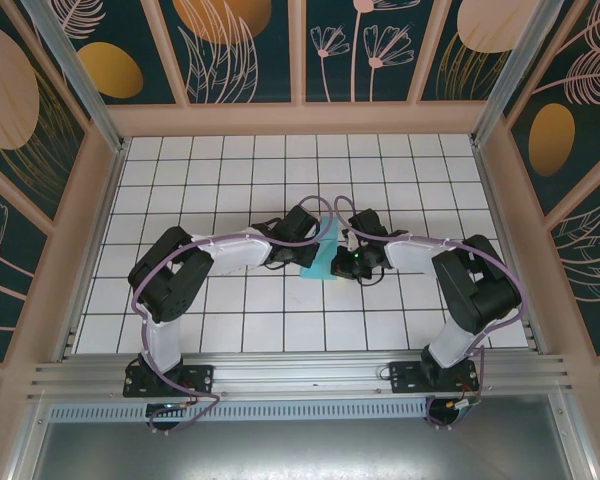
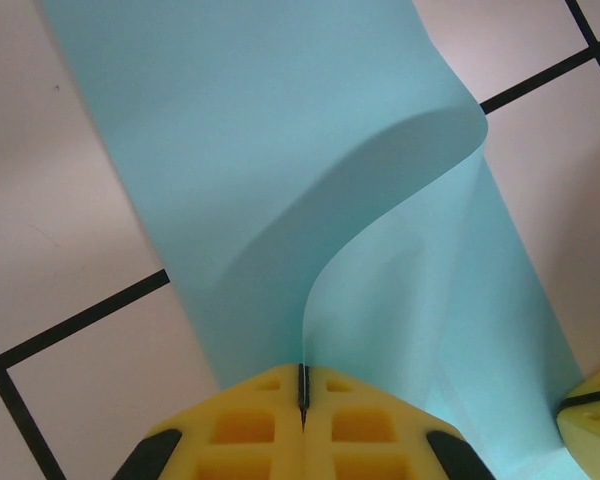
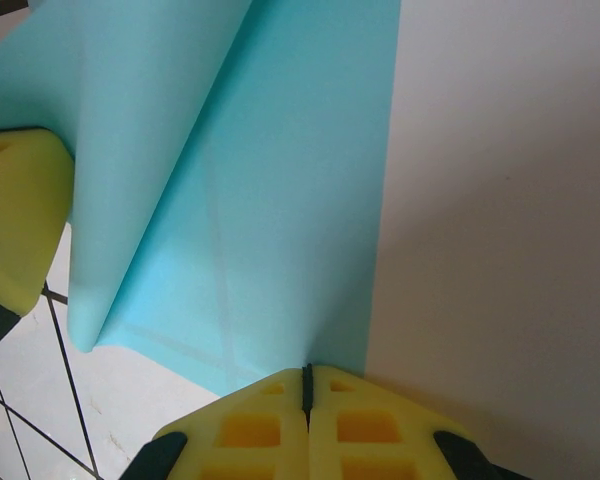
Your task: Fold a paper plane with a square sheet of paper (fold left side to right side)
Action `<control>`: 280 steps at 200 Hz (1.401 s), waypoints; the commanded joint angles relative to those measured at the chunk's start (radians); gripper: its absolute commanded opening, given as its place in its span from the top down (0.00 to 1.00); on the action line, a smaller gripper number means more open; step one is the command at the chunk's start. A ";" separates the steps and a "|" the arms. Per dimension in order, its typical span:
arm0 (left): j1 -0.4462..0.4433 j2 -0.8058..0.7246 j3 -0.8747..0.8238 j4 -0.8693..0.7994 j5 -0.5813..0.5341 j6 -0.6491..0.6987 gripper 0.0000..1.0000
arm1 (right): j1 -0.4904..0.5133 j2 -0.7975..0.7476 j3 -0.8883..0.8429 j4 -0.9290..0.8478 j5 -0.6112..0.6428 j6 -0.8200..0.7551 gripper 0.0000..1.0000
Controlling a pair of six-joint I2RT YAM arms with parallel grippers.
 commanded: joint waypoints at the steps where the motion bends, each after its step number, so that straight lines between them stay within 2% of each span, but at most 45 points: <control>1: 0.007 0.026 0.022 0.014 0.007 0.023 0.96 | 0.012 0.031 0.011 -0.060 0.029 -0.021 1.00; 80: 0.006 0.043 0.017 0.012 0.007 0.028 0.96 | 0.012 0.027 0.015 -0.050 0.018 -0.022 1.00; 156: 0.006 0.060 0.006 0.009 0.020 0.036 0.97 | -0.067 -0.108 -0.045 0.149 -0.110 0.045 1.00; 195: 0.006 0.060 0.005 0.008 0.026 0.036 0.97 | -0.089 -0.058 -0.026 0.324 -0.159 0.120 1.00; 280: 0.006 0.054 0.004 0.011 0.028 0.033 0.97 | -0.065 0.129 0.104 0.336 -0.147 0.116 1.00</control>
